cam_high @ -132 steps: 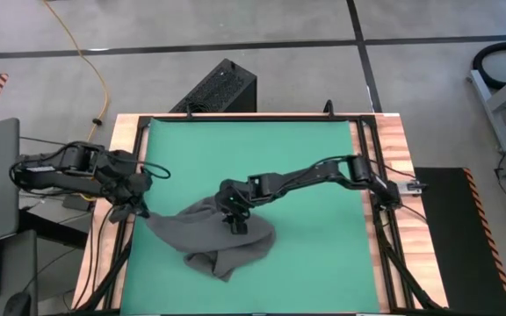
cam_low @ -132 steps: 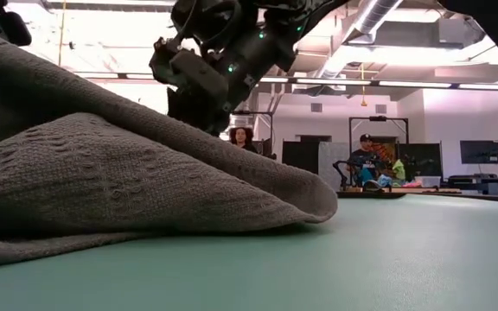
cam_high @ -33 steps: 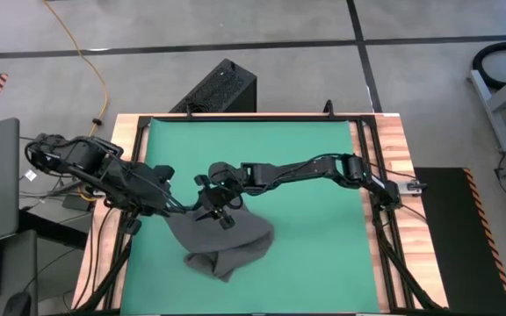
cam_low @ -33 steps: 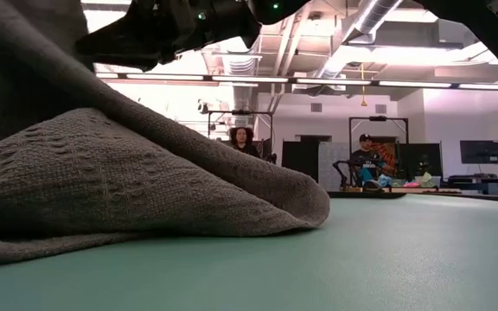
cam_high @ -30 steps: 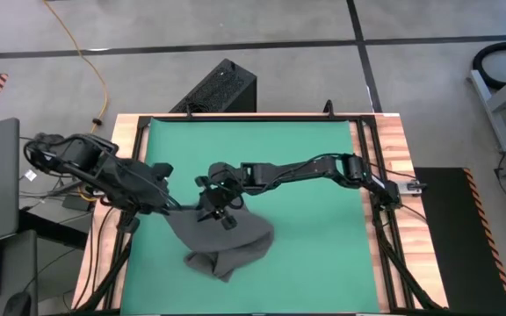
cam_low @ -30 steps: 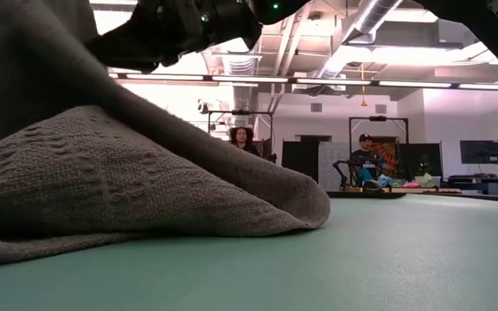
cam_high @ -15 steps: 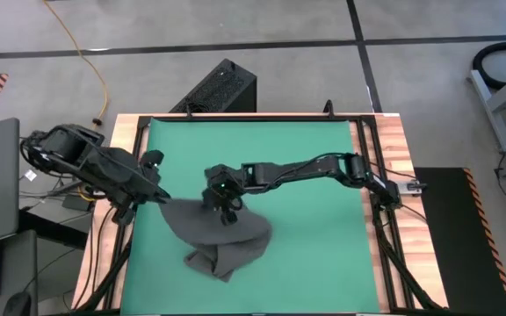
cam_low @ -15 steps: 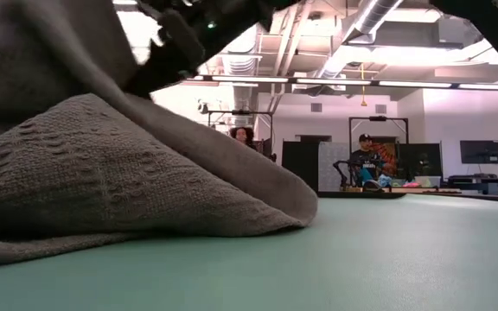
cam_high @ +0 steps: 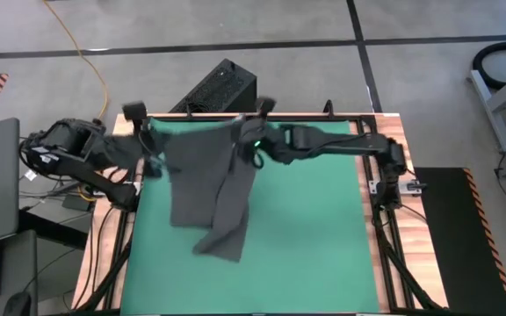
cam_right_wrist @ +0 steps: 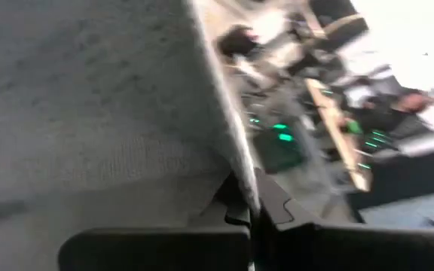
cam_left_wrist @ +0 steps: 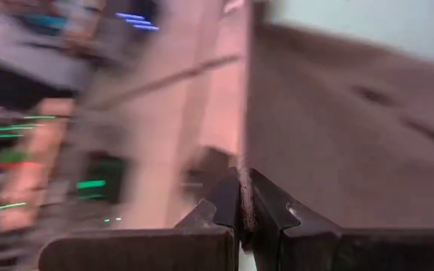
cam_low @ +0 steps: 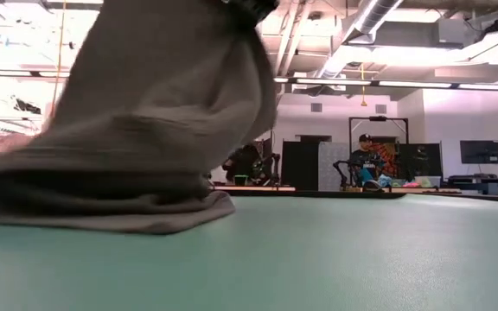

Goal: Roll towel
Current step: Fold the gray towel

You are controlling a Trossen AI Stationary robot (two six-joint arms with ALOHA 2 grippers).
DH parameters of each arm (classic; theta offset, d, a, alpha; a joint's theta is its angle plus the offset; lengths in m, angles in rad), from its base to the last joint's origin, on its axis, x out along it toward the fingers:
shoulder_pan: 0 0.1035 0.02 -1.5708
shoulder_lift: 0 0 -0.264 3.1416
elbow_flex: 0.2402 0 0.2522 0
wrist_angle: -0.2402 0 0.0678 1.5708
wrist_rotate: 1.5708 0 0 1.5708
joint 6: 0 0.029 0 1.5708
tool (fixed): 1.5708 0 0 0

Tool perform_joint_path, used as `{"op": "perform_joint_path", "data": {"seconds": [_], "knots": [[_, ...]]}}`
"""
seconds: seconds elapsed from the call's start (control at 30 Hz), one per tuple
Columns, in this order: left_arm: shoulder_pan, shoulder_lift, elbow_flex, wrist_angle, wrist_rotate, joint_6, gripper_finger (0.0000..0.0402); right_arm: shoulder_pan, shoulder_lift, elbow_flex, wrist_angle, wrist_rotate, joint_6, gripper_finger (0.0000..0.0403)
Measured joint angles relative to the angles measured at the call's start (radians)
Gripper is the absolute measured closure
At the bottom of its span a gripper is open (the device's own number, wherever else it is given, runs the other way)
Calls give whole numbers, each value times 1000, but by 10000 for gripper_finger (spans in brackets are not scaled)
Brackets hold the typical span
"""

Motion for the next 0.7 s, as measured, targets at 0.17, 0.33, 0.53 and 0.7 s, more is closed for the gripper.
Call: {"op": "perform_joint_path", "data": {"seconds": [0.17, 0.33, 0.53, 0.7], "knots": [[134, 2, -1, 388, -28, 526, 401, -45, -104, 0, 134, 83, -153, 394], [246, 4, -2, 778, -2, 970, 401, -61, -165, 0, 415, 166, -522, 394], [269, 3, -2, 875, 26, 1027, 401, 33, -198, 0, 490, 263, -633, 394], [164, -7, -1, 479, -12, 811, 401, 182, -160, 1, 140, 391, -340, 394]]}}
